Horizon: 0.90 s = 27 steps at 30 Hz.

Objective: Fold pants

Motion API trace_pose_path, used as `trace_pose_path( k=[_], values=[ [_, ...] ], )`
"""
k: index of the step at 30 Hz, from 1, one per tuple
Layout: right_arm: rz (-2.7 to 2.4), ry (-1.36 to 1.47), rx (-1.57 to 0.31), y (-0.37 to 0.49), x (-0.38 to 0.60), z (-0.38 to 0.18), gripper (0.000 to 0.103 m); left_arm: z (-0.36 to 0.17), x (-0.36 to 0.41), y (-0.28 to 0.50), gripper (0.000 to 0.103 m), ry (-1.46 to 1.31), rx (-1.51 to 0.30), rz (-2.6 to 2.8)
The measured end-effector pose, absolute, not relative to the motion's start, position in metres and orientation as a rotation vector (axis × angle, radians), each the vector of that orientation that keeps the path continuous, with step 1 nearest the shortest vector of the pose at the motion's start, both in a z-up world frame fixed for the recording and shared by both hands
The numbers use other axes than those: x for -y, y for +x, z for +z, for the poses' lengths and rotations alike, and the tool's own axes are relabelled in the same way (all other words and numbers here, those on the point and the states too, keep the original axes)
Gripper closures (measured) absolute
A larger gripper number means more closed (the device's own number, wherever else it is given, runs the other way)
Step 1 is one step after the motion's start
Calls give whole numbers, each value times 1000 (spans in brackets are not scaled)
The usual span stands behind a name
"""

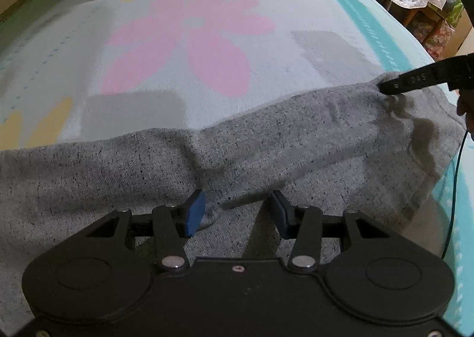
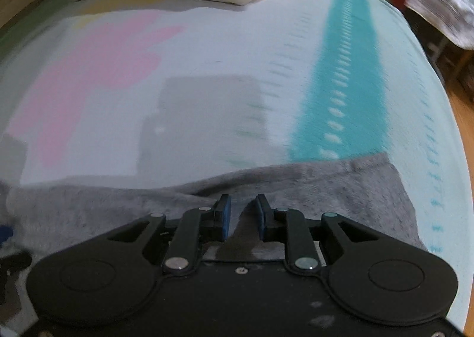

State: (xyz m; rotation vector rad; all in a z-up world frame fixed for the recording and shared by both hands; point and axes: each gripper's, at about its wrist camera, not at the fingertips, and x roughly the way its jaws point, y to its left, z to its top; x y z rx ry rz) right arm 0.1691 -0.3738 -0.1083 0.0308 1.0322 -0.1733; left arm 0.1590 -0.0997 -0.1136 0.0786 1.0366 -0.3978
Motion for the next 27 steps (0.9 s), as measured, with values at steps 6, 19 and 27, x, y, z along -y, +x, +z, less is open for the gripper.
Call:
trace_pose_path(
  k=[6,19,27],
  values=[
    [-33,7,-1039,184,335,-111,84,-114,95,155,48,53,-1034,-401],
    [77,80,-1014,186,311,-116,86,-105,64,146,48,-25,-1018,-389],
    [204,176,-991,202,275,-120,83,-100,44,136,48,-55,-1026,-359]
  ],
)
